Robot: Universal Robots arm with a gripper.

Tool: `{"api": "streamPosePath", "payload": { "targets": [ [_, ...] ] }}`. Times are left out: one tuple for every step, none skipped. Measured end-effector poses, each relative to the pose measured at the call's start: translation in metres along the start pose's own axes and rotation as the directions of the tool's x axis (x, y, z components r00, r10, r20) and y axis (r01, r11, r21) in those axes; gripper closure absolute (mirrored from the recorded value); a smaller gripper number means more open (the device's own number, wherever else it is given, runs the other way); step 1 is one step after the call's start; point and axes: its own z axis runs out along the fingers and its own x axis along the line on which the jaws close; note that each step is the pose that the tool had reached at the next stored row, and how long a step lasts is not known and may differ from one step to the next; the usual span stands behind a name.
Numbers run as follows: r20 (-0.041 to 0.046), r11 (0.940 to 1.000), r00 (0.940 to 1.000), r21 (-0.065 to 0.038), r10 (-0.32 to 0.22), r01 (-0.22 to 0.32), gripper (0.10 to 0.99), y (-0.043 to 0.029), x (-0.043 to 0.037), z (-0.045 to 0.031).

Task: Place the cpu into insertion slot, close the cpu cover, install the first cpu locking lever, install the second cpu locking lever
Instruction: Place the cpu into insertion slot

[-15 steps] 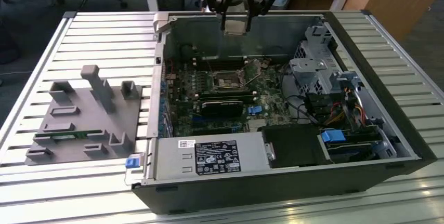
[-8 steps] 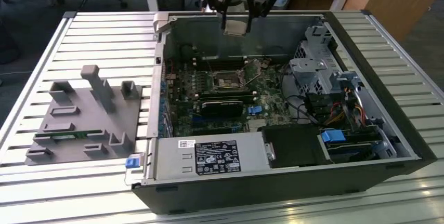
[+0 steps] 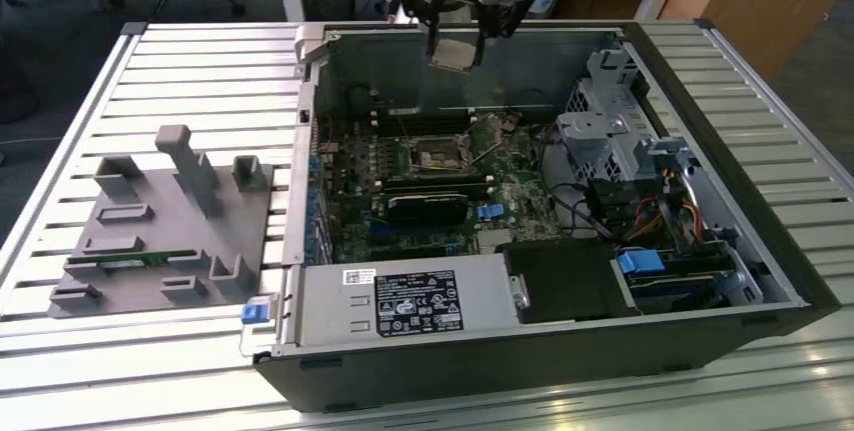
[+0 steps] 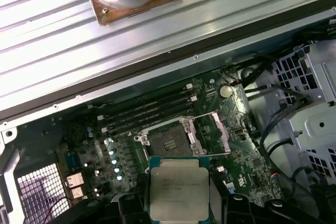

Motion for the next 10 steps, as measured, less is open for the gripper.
{"api": "streamPosePath", "payload": {
  "targets": [
    [0.0013, 0.9999, 0.9999, 0.0, 0.015, -0.015, 0.545, 0.0, 0.0, 0.0003],
    [0.0025, 0.9996, 0.9996, -0.001, 0.028, -0.028, 0.545, 0.0, 0.0, 0.0007],
    [0.0037, 0.9991, 0.9991, -0.001, 0.042, -0.042, 0.545, -0.0001, 0.0, 0.0011],
    [0.005, 0.9984, 0.9984, -0.001, 0.056, -0.056, 0.545, -0.0001, 0.0, 0.0015],
    [0.0062, 0.9975, 0.9975, -0.002, 0.071, -0.071, 0.545, -0.0001, 0.0, 0.0021],
    [0.0075, 0.9963, 0.9963, -0.002, 0.086, -0.086, 0.545, -0.0002, 0.0, 0.0025],
    [0.0087, 0.995, 0.995, -0.002, 0.1, -0.1, 0.545, -0.0002, 0.0, 0.0029],
    [0.01, 0.9934, 0.9933, -0.003, 0.115, -0.115, 0.545, -0.0002, 0.0, 0.0033],
    [0.0113, 0.9915, 0.9915, -0.003, 0.13, -0.13, 0.545, -0.0002, 0.0, 0.0036],
    [0.0127, 0.9893, 0.9892, -0.004, 0.146, -0.146, 0.545, -0.0003, 0.0, 0.0039]
  ]
}}
